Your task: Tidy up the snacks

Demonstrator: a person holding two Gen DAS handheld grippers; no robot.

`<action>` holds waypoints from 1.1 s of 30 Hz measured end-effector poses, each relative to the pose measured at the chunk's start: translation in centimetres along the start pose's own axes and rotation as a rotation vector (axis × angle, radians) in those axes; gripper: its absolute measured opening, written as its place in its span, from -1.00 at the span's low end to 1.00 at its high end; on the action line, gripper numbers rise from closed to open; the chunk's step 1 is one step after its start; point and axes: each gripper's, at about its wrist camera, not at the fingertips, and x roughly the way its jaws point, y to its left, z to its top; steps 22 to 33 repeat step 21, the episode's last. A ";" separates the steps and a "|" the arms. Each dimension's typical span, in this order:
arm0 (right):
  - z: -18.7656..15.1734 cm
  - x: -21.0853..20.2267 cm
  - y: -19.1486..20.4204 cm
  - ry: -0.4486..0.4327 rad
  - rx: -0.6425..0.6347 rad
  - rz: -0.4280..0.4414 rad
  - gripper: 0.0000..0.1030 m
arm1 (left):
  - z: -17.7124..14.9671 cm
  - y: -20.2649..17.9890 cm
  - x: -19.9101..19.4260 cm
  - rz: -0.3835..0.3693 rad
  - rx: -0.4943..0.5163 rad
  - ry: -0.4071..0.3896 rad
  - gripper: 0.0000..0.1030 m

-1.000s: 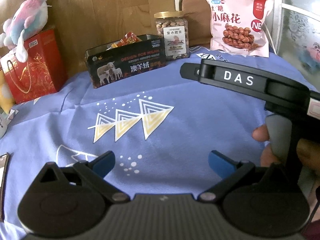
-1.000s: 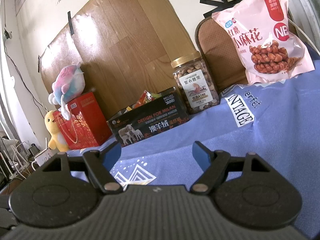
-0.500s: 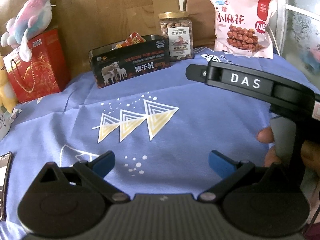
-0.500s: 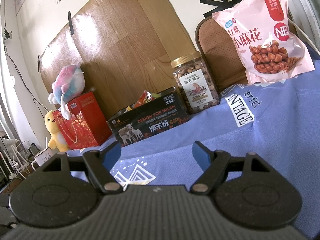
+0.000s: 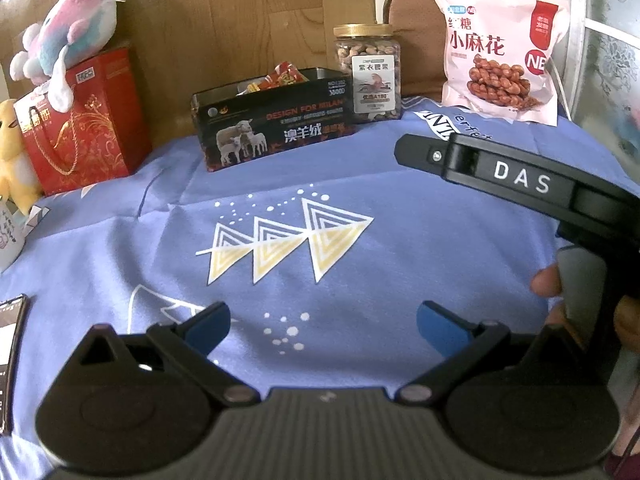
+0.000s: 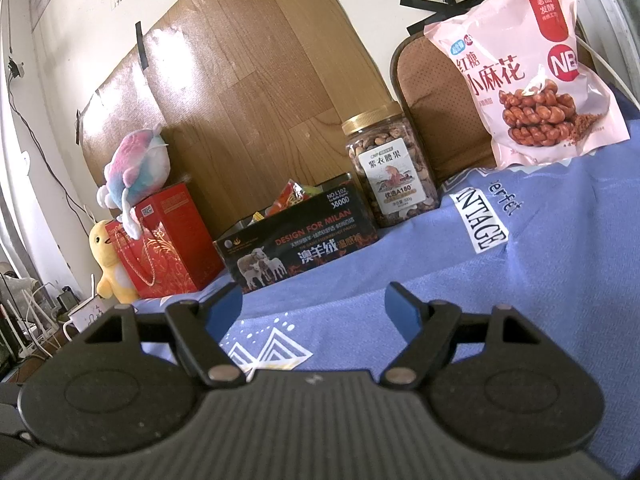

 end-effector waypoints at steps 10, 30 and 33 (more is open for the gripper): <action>0.0 0.0 0.0 0.000 0.000 -0.001 0.56 | 0.2 0.5 0.4 0.009 -0.019 0.012 1.00; -0.1 0.0 0.1 0.001 -0.002 -0.001 0.56 | 0.5 2.0 0.9 0.050 -0.066 0.003 1.00; -0.1 0.0 0.1 0.001 -0.002 -0.001 0.56 | 0.5 2.0 0.9 0.050 -0.066 0.003 1.00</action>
